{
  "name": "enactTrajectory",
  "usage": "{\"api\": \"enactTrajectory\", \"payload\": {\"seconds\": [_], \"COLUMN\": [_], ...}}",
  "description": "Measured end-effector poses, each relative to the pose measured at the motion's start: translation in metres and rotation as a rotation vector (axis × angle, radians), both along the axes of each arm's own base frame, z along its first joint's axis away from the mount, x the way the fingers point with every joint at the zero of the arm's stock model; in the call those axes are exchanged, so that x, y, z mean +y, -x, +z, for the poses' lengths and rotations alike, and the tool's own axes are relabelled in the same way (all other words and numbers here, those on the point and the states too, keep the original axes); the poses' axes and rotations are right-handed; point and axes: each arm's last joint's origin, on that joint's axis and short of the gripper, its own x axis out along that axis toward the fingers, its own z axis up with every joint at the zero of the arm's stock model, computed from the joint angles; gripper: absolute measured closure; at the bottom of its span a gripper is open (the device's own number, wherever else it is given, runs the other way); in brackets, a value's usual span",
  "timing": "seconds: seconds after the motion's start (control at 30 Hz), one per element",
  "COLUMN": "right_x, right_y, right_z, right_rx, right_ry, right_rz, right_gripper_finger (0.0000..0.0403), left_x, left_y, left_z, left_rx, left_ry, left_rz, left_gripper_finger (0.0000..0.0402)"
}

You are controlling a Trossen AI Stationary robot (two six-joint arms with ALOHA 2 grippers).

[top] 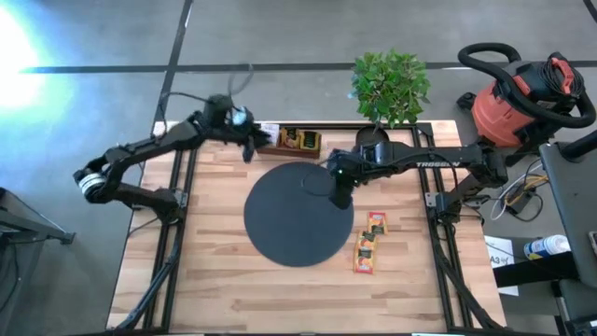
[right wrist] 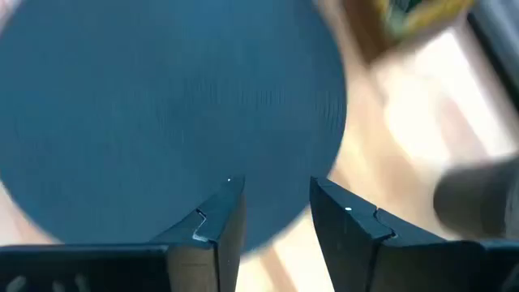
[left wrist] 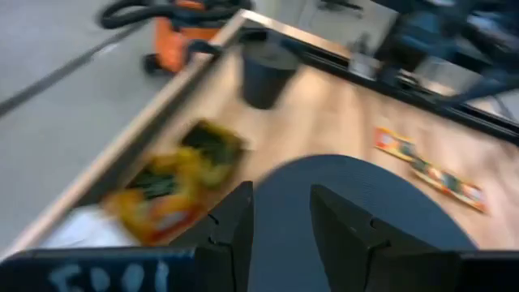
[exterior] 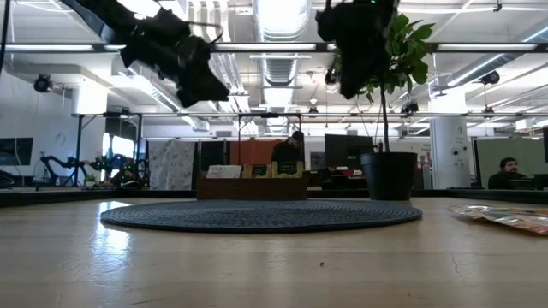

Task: Pick & Place Tea
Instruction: Put the orange tea bag into the middle section of the brown wooden organizer

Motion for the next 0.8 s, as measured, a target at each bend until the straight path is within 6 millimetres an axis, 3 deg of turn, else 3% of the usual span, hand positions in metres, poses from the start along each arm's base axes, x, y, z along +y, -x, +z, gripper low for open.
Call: {"api": "enactTrajectory", "payload": {"seconds": [0.33, 0.6, 0.8], "right_x": [0.026, 0.059, 0.078], "right_y": [0.023, 0.052, 0.083], "right_z": [-0.039, -0.062, -0.075], "right_rx": [0.220, 0.267, 0.201], "right_ry": [-0.115, -0.185, -0.326], "right_rz": [0.074, 0.058, -0.024], "right_gripper_finger": [0.0266, 0.0266, 0.0266], "left_x": [-0.090, -0.128, -0.152], "left_y": [-0.052, -0.064, -0.071], "left_z": [-0.005, -0.011, -0.031], "left_rx": [0.051, 0.075, 0.158], "left_ry": [-0.010, 0.078, 0.105], "left_rz": [-0.172, -0.234, -0.286], "left_gripper_finger": [0.0284, 0.0284, 0.0284]}}
